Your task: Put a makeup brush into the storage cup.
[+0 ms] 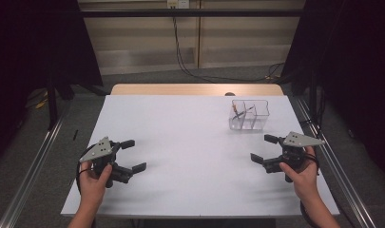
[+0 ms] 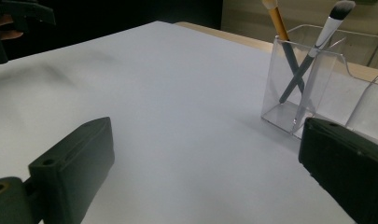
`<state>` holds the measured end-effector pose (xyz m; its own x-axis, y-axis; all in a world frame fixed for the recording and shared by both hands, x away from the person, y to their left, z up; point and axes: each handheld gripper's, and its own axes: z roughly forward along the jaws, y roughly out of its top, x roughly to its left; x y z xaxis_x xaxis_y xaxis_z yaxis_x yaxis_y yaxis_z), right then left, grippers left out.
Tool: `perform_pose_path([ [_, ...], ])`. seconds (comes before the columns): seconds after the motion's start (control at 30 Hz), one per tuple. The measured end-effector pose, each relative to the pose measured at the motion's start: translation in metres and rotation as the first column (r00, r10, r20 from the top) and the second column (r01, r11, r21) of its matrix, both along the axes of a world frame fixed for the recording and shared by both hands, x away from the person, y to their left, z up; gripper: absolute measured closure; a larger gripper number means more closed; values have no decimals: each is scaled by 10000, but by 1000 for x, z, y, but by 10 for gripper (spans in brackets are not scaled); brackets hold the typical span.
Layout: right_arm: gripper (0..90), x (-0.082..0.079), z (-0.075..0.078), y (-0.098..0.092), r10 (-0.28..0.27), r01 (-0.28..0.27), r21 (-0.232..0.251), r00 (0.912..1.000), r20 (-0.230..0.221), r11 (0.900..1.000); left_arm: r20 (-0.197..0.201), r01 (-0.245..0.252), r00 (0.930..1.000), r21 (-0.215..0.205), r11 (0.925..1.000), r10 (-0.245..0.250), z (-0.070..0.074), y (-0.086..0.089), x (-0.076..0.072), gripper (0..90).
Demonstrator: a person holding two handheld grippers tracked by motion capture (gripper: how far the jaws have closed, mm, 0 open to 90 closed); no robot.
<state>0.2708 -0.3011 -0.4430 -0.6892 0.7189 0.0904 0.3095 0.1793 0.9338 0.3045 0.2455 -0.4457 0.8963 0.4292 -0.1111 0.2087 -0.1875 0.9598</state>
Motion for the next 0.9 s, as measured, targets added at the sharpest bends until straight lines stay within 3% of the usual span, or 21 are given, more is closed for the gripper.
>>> perform_pose_path([
  [0.9,27,-20,-8,-8,-36,35,-74,10000,-55,10000,-19,30,10000,14,10000,-30,-1,0,0,12],
])
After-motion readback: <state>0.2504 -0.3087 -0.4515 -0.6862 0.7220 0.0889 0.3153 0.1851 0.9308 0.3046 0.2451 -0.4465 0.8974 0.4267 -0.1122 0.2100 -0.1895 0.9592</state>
